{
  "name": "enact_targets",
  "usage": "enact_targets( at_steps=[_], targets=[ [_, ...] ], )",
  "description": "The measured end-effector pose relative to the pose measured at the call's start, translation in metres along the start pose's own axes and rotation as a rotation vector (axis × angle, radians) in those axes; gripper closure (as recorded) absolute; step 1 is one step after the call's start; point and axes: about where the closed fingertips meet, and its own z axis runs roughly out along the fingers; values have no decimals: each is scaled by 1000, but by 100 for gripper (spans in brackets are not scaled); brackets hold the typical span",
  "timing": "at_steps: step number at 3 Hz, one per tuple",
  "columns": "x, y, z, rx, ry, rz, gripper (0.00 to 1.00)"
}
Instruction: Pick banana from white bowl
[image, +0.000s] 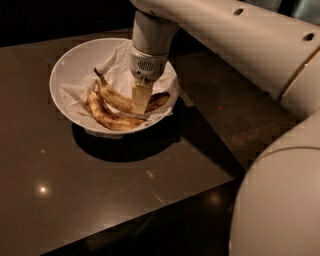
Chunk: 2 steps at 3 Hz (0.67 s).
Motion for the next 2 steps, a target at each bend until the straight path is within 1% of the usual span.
enact_targets(
  at_steps=[1, 2],
  targets=[
    [5, 11, -13, 27, -10, -34, 100],
    [19, 36, -38, 66, -58, -100, 100]
  ],
)
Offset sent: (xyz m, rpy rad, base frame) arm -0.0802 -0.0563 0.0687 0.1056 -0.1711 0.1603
